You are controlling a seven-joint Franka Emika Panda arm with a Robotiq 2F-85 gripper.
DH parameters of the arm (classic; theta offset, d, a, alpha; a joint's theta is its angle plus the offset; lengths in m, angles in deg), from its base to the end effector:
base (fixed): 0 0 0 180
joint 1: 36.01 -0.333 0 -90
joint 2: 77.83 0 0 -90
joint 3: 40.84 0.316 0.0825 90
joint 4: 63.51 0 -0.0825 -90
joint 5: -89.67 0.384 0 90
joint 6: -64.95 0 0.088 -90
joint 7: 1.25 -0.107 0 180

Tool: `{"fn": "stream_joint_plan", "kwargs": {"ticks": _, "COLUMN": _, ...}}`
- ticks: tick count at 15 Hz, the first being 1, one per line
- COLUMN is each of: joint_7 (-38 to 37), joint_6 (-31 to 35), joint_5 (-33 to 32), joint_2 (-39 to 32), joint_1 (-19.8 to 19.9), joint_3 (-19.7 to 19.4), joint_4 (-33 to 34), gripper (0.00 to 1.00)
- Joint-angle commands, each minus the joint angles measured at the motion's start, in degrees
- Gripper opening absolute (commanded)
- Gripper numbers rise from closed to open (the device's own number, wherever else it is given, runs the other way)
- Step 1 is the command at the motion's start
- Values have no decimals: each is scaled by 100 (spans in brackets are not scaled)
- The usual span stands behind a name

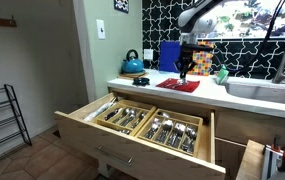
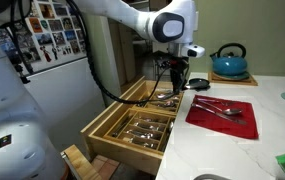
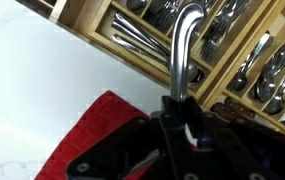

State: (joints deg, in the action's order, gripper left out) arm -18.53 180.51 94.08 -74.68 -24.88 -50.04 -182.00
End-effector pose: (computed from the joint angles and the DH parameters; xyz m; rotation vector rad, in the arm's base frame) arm 0.5038 -0.1829 0.4564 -2.8833 1.0350 -0.0078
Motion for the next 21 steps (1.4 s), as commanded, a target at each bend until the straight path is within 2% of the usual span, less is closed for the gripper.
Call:
{"fn": "stream_joint_plan", "kwargs": {"ticks": 1, "joint_7": -469, "joint_6": -398, "joint_5": 17, "joint_2": -581, "joint_1": 147, "joint_3": -213, "joint_4": 643, "gripper": 4}}
{"fn": "stream_joint_plan", "kwargs": {"ticks": 5, "joint_7": -714, "joint_6": -764, "joint_5": 203, "joint_2": -1139, "joint_1": 274, "joint_3": -438, "joint_4": 1209, "gripper": 4}}
{"fn": "stream_joint_plan", "kwargs": {"ticks": 11, "joint_7": -1201, "joint_6": -936, "joint_5": 399, "joint_2": -1835, "joint_1": 434, "joint_3": -672, "joint_4": 1777, "gripper": 4}}
{"fn": "stream_joint_plan", "kwargs": {"ticks": 21, "joint_7": -1445, "joint_6": -1385, "joint_5": 916, "joint_2": -2782, "joint_1": 719, "joint_3": -809, "joint_4": 2641, "gripper": 4}}
